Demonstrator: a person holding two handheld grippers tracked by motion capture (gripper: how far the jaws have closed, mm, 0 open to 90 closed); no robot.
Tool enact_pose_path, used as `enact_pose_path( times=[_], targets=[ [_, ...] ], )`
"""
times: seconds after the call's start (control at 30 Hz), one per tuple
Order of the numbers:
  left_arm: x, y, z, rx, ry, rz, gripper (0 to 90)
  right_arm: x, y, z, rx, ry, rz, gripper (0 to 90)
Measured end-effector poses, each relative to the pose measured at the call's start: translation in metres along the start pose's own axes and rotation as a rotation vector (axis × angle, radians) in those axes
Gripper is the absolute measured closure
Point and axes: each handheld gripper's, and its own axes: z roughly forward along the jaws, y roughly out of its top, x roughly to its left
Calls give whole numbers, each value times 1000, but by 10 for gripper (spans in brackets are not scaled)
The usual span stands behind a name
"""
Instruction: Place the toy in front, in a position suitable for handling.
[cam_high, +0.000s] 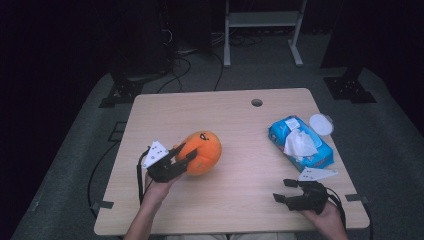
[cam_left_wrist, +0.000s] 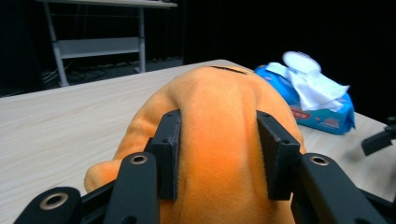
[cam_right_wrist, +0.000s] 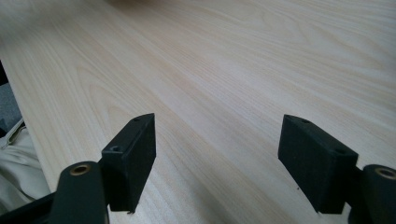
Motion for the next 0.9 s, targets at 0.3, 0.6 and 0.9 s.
enact_pose_path(
  times=[0.3,0.6,0.9],
  targets=[
    [-27,-6,17,41,-72,38,573,-1,0,-2,-10,-5,-2,267],
    [-44,-13,31,76,-122,67,571,-2,1,-5,-17,-16,0,267],
    [-55,-19,40,100,-151,80,568,-4,1,-8,-34,-28,6,267]
  ],
)
